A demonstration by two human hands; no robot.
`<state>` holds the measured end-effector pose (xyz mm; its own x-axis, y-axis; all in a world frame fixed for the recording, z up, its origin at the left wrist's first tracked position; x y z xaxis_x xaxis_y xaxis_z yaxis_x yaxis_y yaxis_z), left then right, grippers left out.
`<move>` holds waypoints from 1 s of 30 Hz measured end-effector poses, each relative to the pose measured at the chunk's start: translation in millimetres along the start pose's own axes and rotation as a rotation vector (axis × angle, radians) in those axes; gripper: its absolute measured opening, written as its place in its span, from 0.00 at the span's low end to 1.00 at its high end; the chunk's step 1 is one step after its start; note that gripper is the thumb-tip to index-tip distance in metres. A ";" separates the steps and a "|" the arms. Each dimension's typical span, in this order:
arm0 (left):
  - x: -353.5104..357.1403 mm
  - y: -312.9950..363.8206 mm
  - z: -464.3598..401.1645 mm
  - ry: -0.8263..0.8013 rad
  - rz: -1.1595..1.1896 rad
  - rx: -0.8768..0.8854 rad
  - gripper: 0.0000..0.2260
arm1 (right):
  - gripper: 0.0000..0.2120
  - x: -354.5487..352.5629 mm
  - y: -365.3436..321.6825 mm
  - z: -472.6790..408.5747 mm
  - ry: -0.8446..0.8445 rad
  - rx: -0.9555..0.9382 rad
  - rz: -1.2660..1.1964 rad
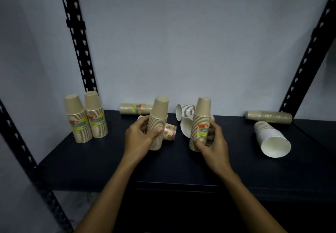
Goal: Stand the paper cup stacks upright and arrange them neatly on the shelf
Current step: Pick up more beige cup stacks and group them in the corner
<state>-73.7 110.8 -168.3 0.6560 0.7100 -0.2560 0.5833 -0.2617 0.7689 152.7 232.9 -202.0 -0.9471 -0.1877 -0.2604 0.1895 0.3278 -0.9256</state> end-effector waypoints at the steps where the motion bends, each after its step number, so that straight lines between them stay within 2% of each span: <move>1: 3.5 -7.8 2.5 -0.007 0.017 -0.017 0.24 | 0.32 2.8 0.6 -1.3 -0.024 0.009 0.011; 5: 12.6 -32.4 0.1 -0.012 0.079 -0.114 0.25 | 0.30 9.4 2.7 -10.6 -0.121 0.046 0.039; 9: 23.7 -41.8 -11.8 -0.060 0.079 -0.116 0.27 | 0.28 11.5 4.8 -27.4 -0.202 0.088 0.050; 18: 51.5 -53.1 -26.0 -0.104 0.088 -0.121 0.28 | 0.26 34.7 11.0 -52.5 -0.242 0.116 0.075; 23: 49.8 -59.1 -21.8 -0.089 0.012 -0.140 0.29 | 0.23 34.9 16.9 -48.3 -0.201 0.107 0.072; 30: 62.3 -57.8 -10.7 -0.299 -0.003 -0.106 0.30 | 0.26 35.7 17.0 -44.8 -0.197 0.086 0.123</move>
<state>-71.7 177.2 -222.4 0.7754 0.4826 -0.4072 0.5427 -0.1796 0.8205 110.5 273.2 -214.7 -0.8482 -0.3314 -0.4133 0.3293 0.2812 -0.9014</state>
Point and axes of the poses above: each hand's wrist, its own z-axis away from the middle knuckle, its own x-axis out of the palm, y = z × x, the point moved 9 cm from there along -z, towards the middle knuckle, and after that the axes turned 11 degrees about x, right-handed, at the moved point
